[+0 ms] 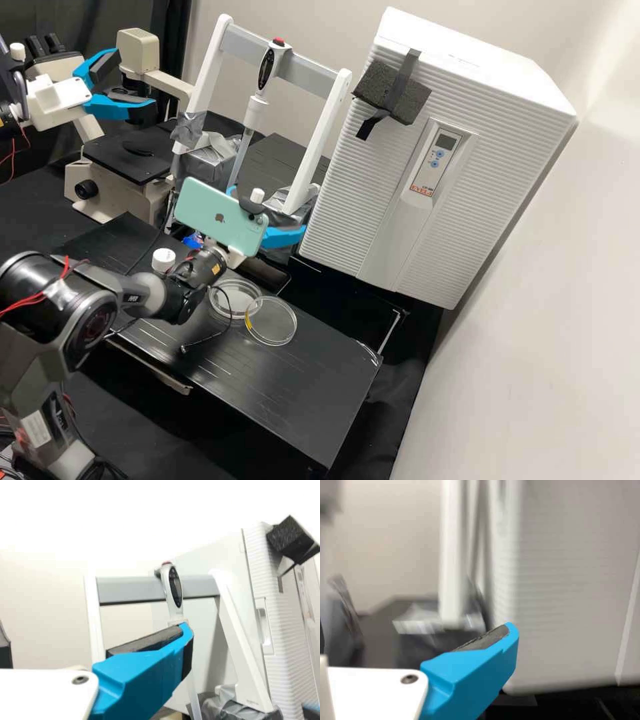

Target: Use the pipette

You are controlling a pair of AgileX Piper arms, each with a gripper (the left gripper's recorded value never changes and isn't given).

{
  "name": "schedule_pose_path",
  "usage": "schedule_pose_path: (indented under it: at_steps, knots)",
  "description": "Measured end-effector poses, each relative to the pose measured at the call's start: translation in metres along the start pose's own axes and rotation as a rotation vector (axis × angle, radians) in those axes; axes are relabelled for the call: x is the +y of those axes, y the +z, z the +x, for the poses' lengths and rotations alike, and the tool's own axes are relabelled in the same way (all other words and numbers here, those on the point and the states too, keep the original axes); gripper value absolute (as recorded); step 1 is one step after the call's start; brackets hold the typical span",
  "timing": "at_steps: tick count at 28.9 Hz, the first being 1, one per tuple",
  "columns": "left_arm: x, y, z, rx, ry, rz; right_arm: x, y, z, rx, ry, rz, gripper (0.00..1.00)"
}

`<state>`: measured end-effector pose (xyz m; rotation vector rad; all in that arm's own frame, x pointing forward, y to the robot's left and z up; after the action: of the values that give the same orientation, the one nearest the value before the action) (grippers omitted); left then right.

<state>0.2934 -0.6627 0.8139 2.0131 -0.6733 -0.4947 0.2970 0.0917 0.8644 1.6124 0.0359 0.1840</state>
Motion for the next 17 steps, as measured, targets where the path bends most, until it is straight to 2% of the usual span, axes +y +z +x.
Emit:
schedule_pose_path:
  at_steps: [2,6,8,10,13,17]
  knots:
    - [-0.004,0.000,0.0018,0.003,-0.025,0.006,0.005,-0.015,0.005,0.047,0.014,0.004,1.00]
    - [-0.013,-0.003,0.0067,0.027,-0.056,0.039,0.016,-0.047,0.020,0.115,0.017,0.015,1.00]
    - [-0.019,-0.005,0.0090,0.044,-0.074,0.038,0.020,-0.058,0.026,0.126,0.015,0.024,1.00]
    - [-0.026,-0.008,0.0108,0.066,-0.105,0.023,0.027,-0.072,0.033,0.143,0.016,0.027,1.00]
    - [-0.029,-0.009,0.0111,0.077,-0.132,0.016,0.035,-0.087,0.043,0.168,0.032,0.022,1.00]
    - [-0.029,-0.010,0.0110,0.080,-0.134,0.017,0.043,-0.102,0.054,0.174,0.043,0.021,1.00]
